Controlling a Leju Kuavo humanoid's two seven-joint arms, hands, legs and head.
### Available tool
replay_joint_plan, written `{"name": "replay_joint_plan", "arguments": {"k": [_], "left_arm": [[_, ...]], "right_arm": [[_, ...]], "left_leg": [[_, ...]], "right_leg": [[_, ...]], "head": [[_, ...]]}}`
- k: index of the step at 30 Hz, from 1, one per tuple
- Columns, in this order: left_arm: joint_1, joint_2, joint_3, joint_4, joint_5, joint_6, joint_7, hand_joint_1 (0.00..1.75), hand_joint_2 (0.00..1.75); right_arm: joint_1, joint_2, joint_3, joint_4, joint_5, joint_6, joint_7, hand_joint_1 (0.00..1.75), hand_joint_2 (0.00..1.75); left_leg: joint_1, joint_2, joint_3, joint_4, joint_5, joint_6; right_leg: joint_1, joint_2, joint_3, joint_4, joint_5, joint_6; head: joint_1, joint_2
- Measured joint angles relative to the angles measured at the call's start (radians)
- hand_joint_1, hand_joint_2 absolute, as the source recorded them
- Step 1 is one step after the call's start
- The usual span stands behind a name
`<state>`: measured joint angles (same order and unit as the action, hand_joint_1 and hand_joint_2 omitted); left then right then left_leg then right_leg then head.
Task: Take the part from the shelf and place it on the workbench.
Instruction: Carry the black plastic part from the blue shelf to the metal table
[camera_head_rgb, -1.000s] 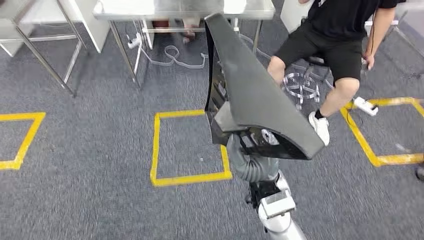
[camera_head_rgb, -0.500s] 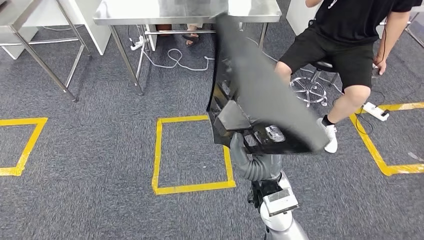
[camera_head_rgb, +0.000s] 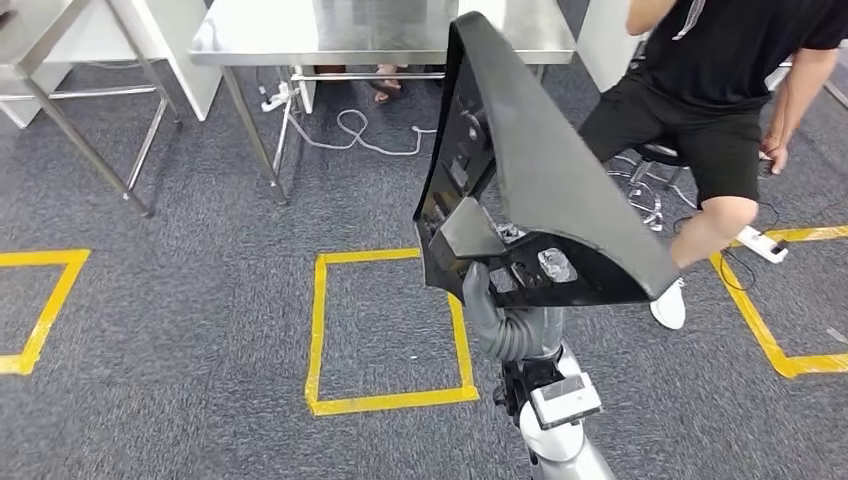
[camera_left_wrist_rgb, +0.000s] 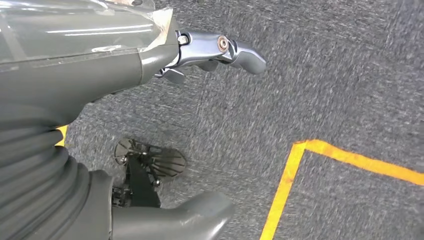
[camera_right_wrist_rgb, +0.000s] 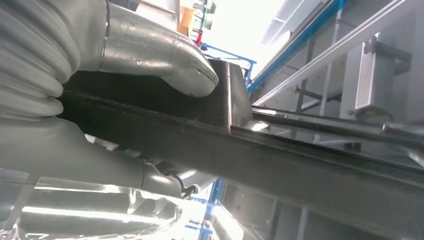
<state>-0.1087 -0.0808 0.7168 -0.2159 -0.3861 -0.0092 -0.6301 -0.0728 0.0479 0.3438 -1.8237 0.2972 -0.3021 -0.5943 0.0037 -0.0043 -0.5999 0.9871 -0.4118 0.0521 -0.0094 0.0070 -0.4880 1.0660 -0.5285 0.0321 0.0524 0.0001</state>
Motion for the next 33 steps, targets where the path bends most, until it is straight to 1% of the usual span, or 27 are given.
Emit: {"name": "replay_joint_plan", "arguments": {"k": [1,2,3,4,5,6,7,8,9,10,11,12,13,14,15,16,18,19,20,21,22,23,24,25,27,30,33], "left_arm": [[0.000,0.000,0.000,0.000,0.000,0.000,0.000,0.00,1.75],[-0.001,0.000,0.000,0.000,0.000,0.000,0.000,0.00,1.75],[-0.001,0.000,0.000,0.000,-0.001,0.001,0.000,0.00,1.75],[0.000,0.000,0.000,0.000,-0.001,0.001,0.000,0.00,1.75],[0.001,-0.001,0.000,0.000,-0.002,0.002,0.000,0.00,1.75],[0.001,-0.001,0.000,0.000,-0.003,0.003,0.000,0.00,1.75],[0.001,-0.002,0.000,0.000,-0.003,0.004,0.000,0.00,1.75],[0.001,-0.003,0.000,0.000,-0.004,0.005,0.000,0.00,1.75],[0.001,-0.004,0.000,0.000,-0.004,0.006,0.000,0.00,1.75],[0.001,-0.004,0.000,0.001,-0.005,0.006,0.001,0.00,1.75],[0.001,-0.004,0.001,0.001,-0.005,0.006,0.001,0.00,1.75],[0.000,-0.004,0.001,0.001,-0.006,0.006,0.001,0.00,1.75],[-0.001,-0.003,0.001,0.001,-0.007,0.007,0.002,0.00,1.75],[-0.002,-0.003,0.001,0.000,-0.008,0.007,0.002,0.00,1.75],[-0.003,-0.003,0.000,0.000,-0.011,0.010,0.002,0.00,1.75],[-0.004,-0.003,0.000,0.000,-0.012,0.016,0.004,0.00,1.75],[-0.006,-0.003,0.001,0.001,-0.014,0.039,0.011,0.00,1.75],[-0.006,-0.003,0.002,0.001,-0.014,0.052,0.016,0.00,1.75],[-0.005,-0.003,0.002,0.001,-0.015,0.063,0.021,0.00,1.75],[-0.005,-0.002,0.004,0.001,-0.017,0.071,0.025,0.00,1.75],[-0.006,-0.001,0.005,0.001,-0.018,0.077,0.028,0.00,1.75],[-0.006,0.000,0.007,0.001,-0.020,0.081,0.030,0.00,1.75],[-0.007,0.000,0.009,0.001,-0.021,0.083,0.032,0.00,1.75],[-0.008,0.000,0.010,0.001,-0.021,0.084,0.033,0.00,1.75],[-0.009,0.000,0.012,0.001,-0.022,0.085,0.034,0.00,1.75],[-0.010,-0.001,0.014,0.002,-0.023,0.089,0.034,0.00,1.75],[-0.012,-0.001,0.014,0.002,-0.024,0.091,0.034,0.00,1.75]], "right_arm": [[-0.001,0.000,-0.001,0.000,-0.001,0.000,0.000,1.75,1.75],[-0.001,-0.001,-0.001,0.000,-0.003,-0.001,0.000,1.75,1.75],[-0.001,-0.002,-0.002,0.001,-0.006,-0.001,0.000,1.75,1.75],[0.000,-0.003,-0.002,0.002,-0.008,-0.001,0.000,1.75,1.75],[0.000,-0.004,-0.003,0.003,-0.010,-0.001,0.000,1.75,1.75],[0.000,-0.004,-0.003,0.004,-0.011,-0.001,0.000,1.75,1.75],[0.000,-0.005,-0.003,0.005,-0.012,-0.001,0.000,1.75,1.75],[0.000,-0.005,-0.003,0.006,-0.012,-0.001,0.000,1.75,1.75],[0.000,-0.005,-0.003,0.007,-0.012,-0.001,-0.001,1.75,1.75],[0.000,-0.005,-0.003,0.008,-0.012,-0.002,-0.001,1.75,1.75],[0.000,-0.005,-0.004,0.009,-0.012,-0.002,-0.001,1.75,1.75],[-0.001,-0.005,-0.004,0.009,-0.013,-0.002,-0.001,1.75,1.75],[-0.002,-0.004,-0.004,0.009,-0.012,-0.003,-0.001,1.75,1.75],[-0.003,-0.004,-0.005,0.008,-0.011,-0.004,-0.001,1.75,1.75],[-0.004,-0.002,-0.005,0.008,-0.010,-0.006,-0.002,1.75,1.75],[-0.005,0.000,-0.006,0.008,-0.009,-0.010,-0.003,1.75,1.75],[-0.006,0.003,-0.006,0.008,-0.009,-0.019,-0.005,1.75,1.75],[-0.007,0.003,-0.006,0.008,-0.009,-0.024,-0.005,1.75,1.75],[-0.007,0.003,-0.006,0.009,-0.009,-0.028,-0.005,1.75,1.75],[-0.007,0.003,-0.006,0.009,-0.009,-0.031,-0.006,1.75,1.75],[-0.007,0.003,-0.006,0.009,-0.009,-0.032,-0.006,1.75,1.75],[-0.007,0.003,-0.006,0.009,-0.009,-0.033,-0.006,1.75,1.75],[-0.008,0.003,-0.005,0.010,-0.009,-0.034,-0.007,1.75,1.75],[-0.009,0.003,-0.005,0.010,-0.010,-0.034,-0.008,1.75,1.75],[-0.012,0.003,-0.005,0.011,-0.012,-0.034,-0.008,1.75,1.75],[-0.015,0.003,-0.005,0.011,-0.018,-0.032,-0.008,1.75,1.75],[-0.019,0.003,-0.005,0.011,-0.022,-0.028,-0.008,1.75,1.75]], "left_leg": [[0.001,-0.002,0.010,-0.005,-0.004,0.005],[0.000,-0.003,0.017,-0.006,-0.011,0.009],[-0.001,-0.004,0.023,-0.006,-0.019,0.011],[-0.001,-0.006,0.031,-0.006,-0.028,0.010],[-0.001,-0.008,0.042,-0.006,-0.038,0.009],[-0.002,-0.010,0.056,-0.006,-0.049,0.007],[-0.002,-0.013,0.072,-0.006,-0.061,0.005],[-0.002,-0.014,0.083,-0.006,-0.073,0.001],[-0.004,-0.015,0.096,-0.004,-0.086,-0.003],[-0.006,-0.016,0.104,-0.004,-0.098,-0.009],[-0.008,-0.016,0.110,-0.001,-0.106,-0.015],[-0.009,-0.016,0.118,0.002,-0.111,-0.020],[-0.009,-0.015,0.117,0.008,-0.113,-0.024],[-0.007,-0.014,0.112,0.027,-0.111,-0.028],[-0.005,-0.012,0.094,0.060,-0.110,-0.033],[-0.002,-0.009,0.063,0.110,-0.118,-0.039],[0.004,-0.005,-0.018,0.225,-0.161,-0.052],[0.008,-0.003,-0.055,0.263,-0.184,-0.058],[0.011,-0.002,-0.080,0.273,-0.190,-0.062],[0.014,-0.001,-0.089,0.254,-0.171,-0.064],[0.017,0.000,-0.080,0.204,-0.127,-0.065],[0.018,0.001,-0.060,0.137,-0.075,-0.063],[0.017,0.002,-0.042,0.081,-0.044,-0.061],[0.015,0.002,-0.027,0.042,-0.027,-0.057],[0.008,0.001,-0.017,0.024,-0.025,-0.048],[-0.002,-0.002,-0.009,0.020,-0.009,-0.047],[-0.013,-0.004,-0.009,0.021,-0.013,-0.039]], "right_leg": [[-0.001,0.000,-0.039,0.061,-0.008,-0.002],[-0.002,0.000,-0.086,0.128,-0.025,-0.006],[-0.003,0.000,-0.132,0.183,-0.052,-0.010],[-0.003,0.000,-0.169,0.214,-0.078,-0.012],[-0.003,0.000,-0.190,0.214,-0.093,-0.009],[-0.003,0.000,-0.194,0.182,-0.087,-0.002],[-0.003,-0.001,-0.184,0.123,-0.057,0.009],[-0.003,-0.002,-0.169,0.054,-0.005,0.020],[-0.003,-0.005,-0.155,-0.005,0.043,0.024],[-0.001,-0.007,-0.141,-0.043,0.080,0.020],[-0.001,-0.009,-0.135,-0.060,0.100,0.008],[-0.001,-0.009,-0.129,-0.063,0.102,-0.007],[-0.003,-0.007,-0.120,-0.064,0.102,-0.018],[-0.007,-0.007,-0.112,-0.067,0.101,-0.025],[-0.010,-0.007,-0.101,-0.069,0.098,-0.032],[-0.012,-0.007,-0.092,-0.071,0.094,-0.038],[-0.012,-0.007,-0.080,-0.071,0.081,-0.050],[-0.012,-0.006,-0.074,-0.071,0.075,-0.053],[-0.012,-0.004,-0.068,-0.071,0.068,-0.053],[-0.012,-0.003,-0.061,-0.071,0.061,-0.051],[-0.012,-0.002,-0.051,-0.071,0.054,-0.049],[-0.012,-0.001,-0.043,-0.072,0.047,-0.045],[-0.012,-0.001,-0.035,-0.072,0.041,-0.041],[-0.011,-0.001,-0.030,-0.073,0.035,-0.035],[-0.006,-0.001,-0.028,-0.073,0.026,-0.025],[0.003,-0.003,-0.023,-0.073,0.018,-0.019],[-0.003,-0.005,-0.015,-0.083,0.020,-0.012]], "head": [[0.001,0.000],[0.001,0.000],[0.001,0.000],[0.001,0.000],[0.001,0.000],[0.001,0.000],[0.002,0.000],[0.002,0.000],[0.001,0.000],[0.001,0.000],[0.000,0.000],[0.000,0.000],[0.000,0.000],[0.000,0.000],[-0.001,0.000],[-0.002,0.000],[-0.004,0.000],[-0.003,0.000],[-0.004,0.000],[-0.004,0.000],[-0.004,0.000],[-0.004,0.000],[-0.003,0.000],[-0.004,0.000],[-0.004,0.000],[-0.002,0.000],[-0.002,0.000]]}}
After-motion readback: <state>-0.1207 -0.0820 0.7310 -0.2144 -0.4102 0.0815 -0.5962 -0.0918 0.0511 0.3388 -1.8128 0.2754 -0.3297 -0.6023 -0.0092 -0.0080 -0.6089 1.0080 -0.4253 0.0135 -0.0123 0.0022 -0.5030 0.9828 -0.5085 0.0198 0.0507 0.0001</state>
